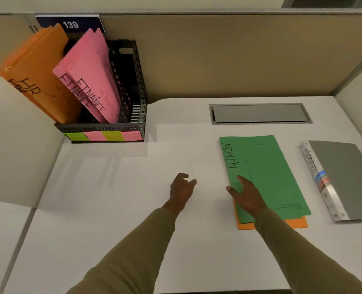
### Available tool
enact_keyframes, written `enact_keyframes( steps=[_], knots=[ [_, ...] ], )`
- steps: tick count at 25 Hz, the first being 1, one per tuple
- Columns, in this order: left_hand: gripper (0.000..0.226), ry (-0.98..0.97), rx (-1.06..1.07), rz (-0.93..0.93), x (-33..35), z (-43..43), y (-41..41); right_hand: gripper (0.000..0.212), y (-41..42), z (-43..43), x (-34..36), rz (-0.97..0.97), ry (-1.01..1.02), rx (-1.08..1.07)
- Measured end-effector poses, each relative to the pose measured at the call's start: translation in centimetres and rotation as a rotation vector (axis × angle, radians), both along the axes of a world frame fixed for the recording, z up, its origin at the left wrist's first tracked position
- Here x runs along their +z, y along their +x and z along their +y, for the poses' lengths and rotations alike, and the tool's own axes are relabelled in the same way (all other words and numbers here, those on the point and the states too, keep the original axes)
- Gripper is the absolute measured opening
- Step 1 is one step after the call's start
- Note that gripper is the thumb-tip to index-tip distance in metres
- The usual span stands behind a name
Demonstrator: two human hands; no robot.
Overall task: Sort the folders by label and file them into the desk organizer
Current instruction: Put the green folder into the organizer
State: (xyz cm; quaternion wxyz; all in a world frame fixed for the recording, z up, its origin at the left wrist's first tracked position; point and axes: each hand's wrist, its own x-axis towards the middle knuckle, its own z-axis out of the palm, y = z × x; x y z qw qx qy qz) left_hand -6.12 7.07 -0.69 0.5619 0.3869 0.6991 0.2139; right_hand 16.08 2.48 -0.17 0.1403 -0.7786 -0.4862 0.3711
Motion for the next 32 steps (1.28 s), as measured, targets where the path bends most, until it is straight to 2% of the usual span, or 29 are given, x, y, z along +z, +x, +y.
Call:
enact_keyframes(
  steps=[2,5,9,14,17,20,23,27,30,32],
  knots=[
    [0.046,-0.049,-0.101,-0.051,-0.3,-1.4,3.1,0.077,2.7,-1.4,-1.3,-0.068,-0.028,-0.040],
    [0.062,-0.141,-0.200,-0.133,-1.0,-3.2,7.2,0.090,5.3,-3.1,-2.6,-0.142,-0.199,-0.055],
    [0.074,-0.219,-0.223,-0.224,-2.1,-5.3,10.6,0.099,5.3,-5.1,-4.6,-0.182,-0.332,0.150],
    [0.059,-0.233,-0.042,-0.327,-2.1,-5.6,10.4,0.096,2.6,-5.9,-4.2,-0.201,-0.342,0.283],
    [0.037,-0.197,-0.025,-0.323,-2.2,-5.5,9.2,0.095,0.9,-5.8,-3.2,-0.124,-0.327,0.304],
    [0.033,-0.124,-0.032,-0.247,-2.3,-5.3,6.5,0.091,-1.7,-5.6,-2.1,0.005,-0.256,0.331],
    [0.027,-0.032,-0.089,-0.201,-2.2,-4.7,2.1,0.078,-4.2,-4.9,-1.3,0.139,-0.183,0.238],
    [0.025,0.031,-0.100,-0.317,-0.2,-3.5,-3.4,0.061,-6.8,-1.8,0.1,0.239,-0.145,0.040],
    [0.027,0.111,-0.074,-0.321,1.6,-2.5,-6.7,0.062,-8.9,2.2,1.7,0.255,-0.037,-0.100],
    [0.029,0.175,-0.051,-0.363,3.2,-2.0,-8.8,0.073,-10.0,5.1,2.9,0.264,0.022,-0.188]
  ],
)
